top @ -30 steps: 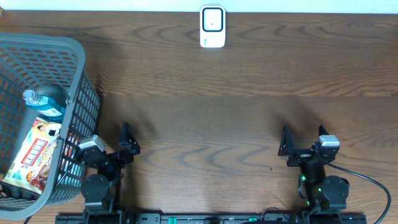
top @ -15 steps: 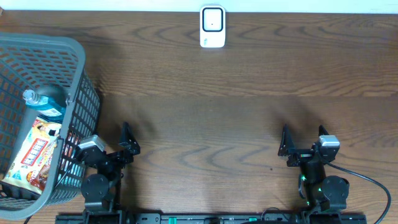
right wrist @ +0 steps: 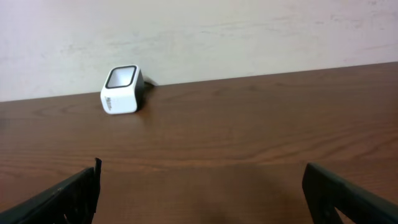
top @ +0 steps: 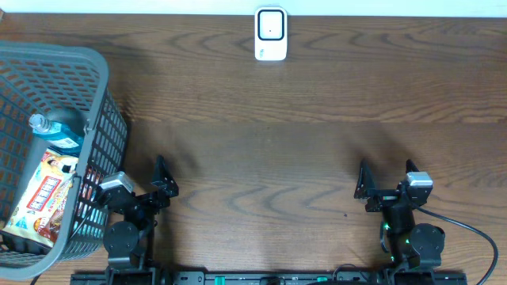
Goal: Scan the item barcode
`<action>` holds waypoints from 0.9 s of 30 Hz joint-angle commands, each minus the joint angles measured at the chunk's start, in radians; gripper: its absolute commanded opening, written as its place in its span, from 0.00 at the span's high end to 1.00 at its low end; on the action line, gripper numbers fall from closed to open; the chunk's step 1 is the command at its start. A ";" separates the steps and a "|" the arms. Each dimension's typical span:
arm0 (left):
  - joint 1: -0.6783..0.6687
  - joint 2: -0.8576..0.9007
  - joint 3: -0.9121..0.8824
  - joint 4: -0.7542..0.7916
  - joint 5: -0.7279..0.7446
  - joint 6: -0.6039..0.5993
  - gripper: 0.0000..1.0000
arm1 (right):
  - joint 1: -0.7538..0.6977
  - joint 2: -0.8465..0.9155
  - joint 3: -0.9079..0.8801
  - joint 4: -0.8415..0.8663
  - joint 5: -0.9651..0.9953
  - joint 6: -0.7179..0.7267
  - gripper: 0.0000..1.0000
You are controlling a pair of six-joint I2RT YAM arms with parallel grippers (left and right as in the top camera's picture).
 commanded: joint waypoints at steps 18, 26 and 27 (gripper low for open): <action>-0.003 -0.007 -0.026 -0.021 -0.023 -0.002 0.02 | -0.001 -0.006 -0.003 -0.002 0.005 0.006 0.01; -0.003 -0.007 -0.026 -0.021 -0.023 -0.002 0.02 | -0.001 -0.006 -0.003 -0.002 0.005 0.006 0.01; -0.003 -0.007 -0.026 -0.021 -0.023 -0.002 0.02 | -0.001 -0.006 -0.003 -0.002 0.005 0.006 0.01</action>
